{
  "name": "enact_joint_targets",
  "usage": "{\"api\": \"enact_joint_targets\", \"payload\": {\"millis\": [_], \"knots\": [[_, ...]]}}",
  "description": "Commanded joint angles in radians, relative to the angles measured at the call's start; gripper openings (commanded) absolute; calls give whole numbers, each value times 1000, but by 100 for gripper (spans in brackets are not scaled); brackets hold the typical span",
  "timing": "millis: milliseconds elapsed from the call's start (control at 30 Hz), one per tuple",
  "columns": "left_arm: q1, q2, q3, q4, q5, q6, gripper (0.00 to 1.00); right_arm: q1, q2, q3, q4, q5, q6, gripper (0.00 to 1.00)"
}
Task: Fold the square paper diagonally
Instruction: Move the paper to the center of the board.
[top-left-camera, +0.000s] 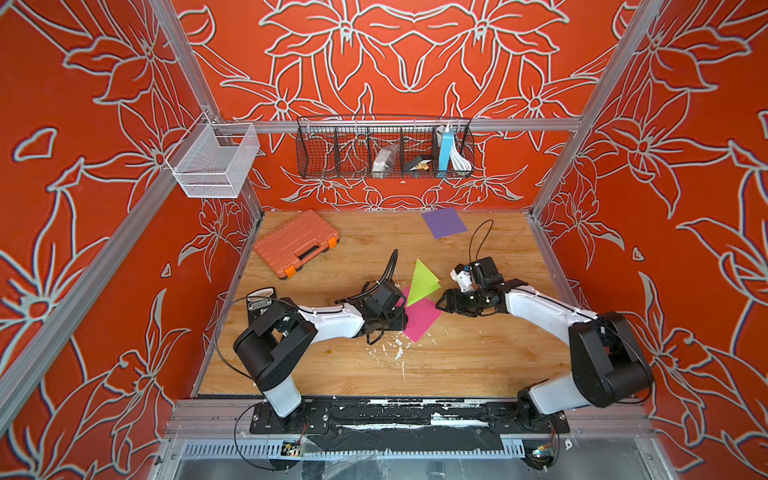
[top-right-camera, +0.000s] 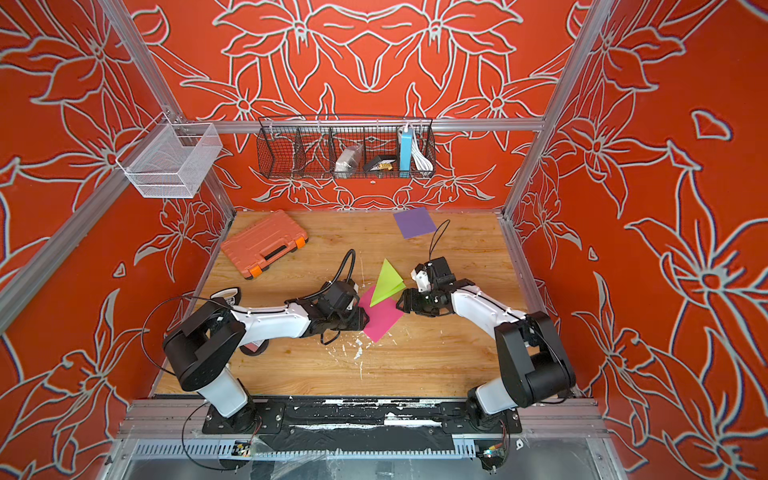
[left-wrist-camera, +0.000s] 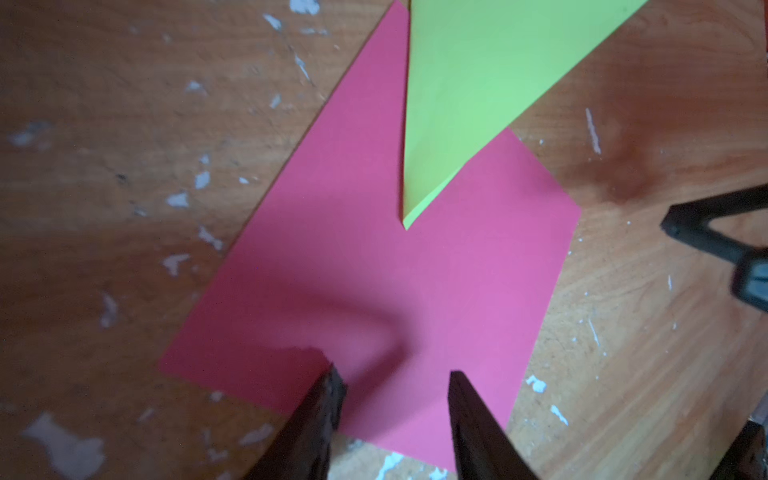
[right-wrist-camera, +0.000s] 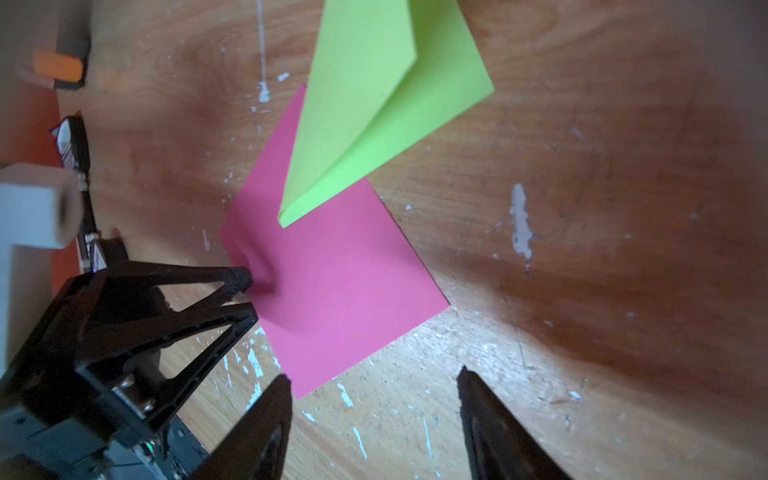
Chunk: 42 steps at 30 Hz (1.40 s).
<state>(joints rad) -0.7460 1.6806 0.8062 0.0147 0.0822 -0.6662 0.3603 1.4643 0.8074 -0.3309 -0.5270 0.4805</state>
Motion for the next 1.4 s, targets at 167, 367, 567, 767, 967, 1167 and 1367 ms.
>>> {"api": "enact_joint_targets", "payload": {"millis": [167,367,567,767,967,1167,1367], "knots": [[-56,68,-27,-141,25,-45,47,0,110,59,91,-95,71,60],[-67,103,11,-149,36,-37,47,5,238,146,185,-82,162,62],[-68,125,39,-161,51,-16,47,7,405,291,251,-105,233,58],[-66,140,41,-141,72,-10,47,21,563,482,312,-135,307,57],[-50,164,73,-140,113,7,47,24,673,691,266,-155,297,59],[-43,127,59,-108,157,29,46,9,510,630,46,39,114,79],[-43,93,75,-106,205,55,46,4,322,435,-86,157,8,78]]}}
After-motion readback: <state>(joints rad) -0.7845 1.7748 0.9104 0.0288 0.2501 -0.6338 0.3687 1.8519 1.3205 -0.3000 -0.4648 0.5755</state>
